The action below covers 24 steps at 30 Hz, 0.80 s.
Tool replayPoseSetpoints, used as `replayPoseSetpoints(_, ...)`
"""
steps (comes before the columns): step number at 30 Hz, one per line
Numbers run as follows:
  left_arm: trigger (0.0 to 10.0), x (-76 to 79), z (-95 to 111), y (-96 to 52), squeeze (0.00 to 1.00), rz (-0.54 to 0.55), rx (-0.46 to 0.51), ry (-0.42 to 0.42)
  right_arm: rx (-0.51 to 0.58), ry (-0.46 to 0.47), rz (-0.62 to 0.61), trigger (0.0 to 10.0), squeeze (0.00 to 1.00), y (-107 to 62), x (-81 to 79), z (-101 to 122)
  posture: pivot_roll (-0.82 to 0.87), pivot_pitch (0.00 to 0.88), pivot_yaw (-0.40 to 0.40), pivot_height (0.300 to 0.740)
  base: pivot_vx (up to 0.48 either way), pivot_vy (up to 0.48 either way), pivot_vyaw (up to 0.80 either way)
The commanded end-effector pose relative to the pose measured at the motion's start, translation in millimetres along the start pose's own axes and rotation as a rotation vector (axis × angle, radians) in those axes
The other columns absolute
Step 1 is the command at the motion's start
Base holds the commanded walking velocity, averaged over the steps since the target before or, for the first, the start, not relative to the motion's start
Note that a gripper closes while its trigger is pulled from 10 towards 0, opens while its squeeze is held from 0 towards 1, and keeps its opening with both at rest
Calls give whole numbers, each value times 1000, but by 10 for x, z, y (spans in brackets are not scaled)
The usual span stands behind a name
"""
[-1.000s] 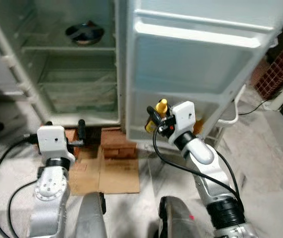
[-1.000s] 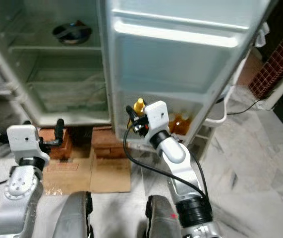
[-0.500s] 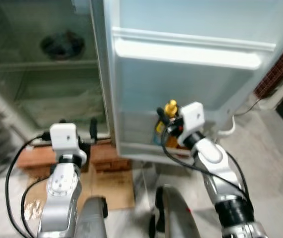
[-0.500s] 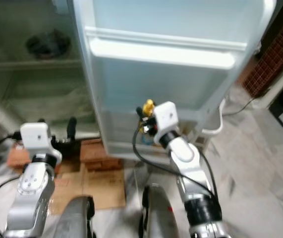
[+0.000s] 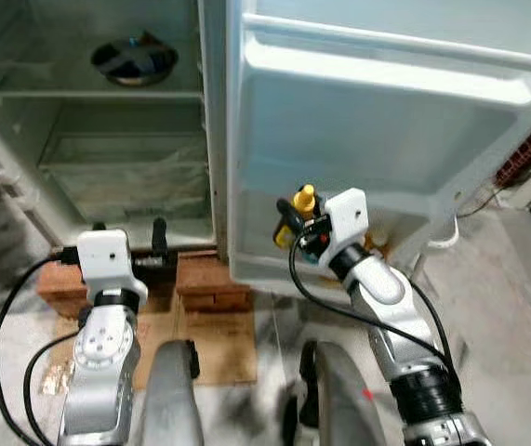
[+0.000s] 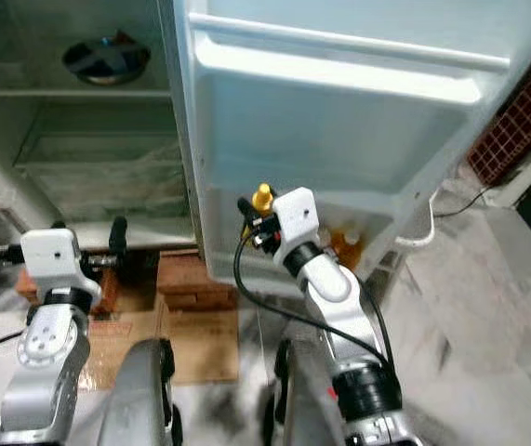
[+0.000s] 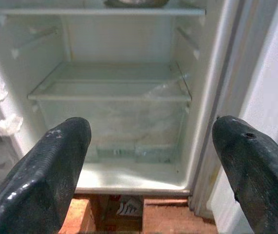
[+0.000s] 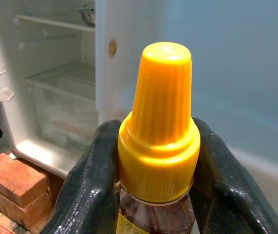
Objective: Restocking fridge
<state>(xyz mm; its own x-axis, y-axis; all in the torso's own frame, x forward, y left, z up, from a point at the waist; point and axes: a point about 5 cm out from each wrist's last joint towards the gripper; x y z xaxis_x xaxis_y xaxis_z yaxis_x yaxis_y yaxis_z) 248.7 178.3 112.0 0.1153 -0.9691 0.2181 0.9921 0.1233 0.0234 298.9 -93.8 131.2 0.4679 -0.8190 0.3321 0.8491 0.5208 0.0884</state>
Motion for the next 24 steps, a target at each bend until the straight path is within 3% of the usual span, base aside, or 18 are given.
replayPoseSetpoints(1,10000,-1,-35,-1,0,7,-17,3,32,1,-6,10000,0,-3,36,41,35,72,-39,511,0,0,0)
replayPoseSetpoints(8,10000,-20,-48,0,0,22,-23,1,14,-27,9,10000,0,10,33,19,39,70,-45,511,0,0,0)
replayPoseSetpoints(14,10000,-180,-118,-54,0,99,-66,34,24,-64,6,10000,0,58,30,3,57,93,-42,511,0,0,0)
replayPoseSetpoints(24,10000,-258,-97,-133,0,124,-79,54,97,-85,29,10000,0,315,-90,115,87,131,-32,511,0,0,0)
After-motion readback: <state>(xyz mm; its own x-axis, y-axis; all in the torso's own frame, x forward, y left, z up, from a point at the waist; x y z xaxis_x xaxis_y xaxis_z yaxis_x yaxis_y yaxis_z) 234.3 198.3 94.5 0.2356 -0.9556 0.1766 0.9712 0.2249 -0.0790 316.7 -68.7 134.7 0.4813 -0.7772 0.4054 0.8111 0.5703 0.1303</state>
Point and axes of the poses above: a point about 5 cm out from each wrist's last joint towards the gripper, its own y axis pointing out of the wrist towards the gripper, its own z axis along the axis of the wrist's last joint, x = y × z, and after that the axes turned 15 degrees about -y, right-handed
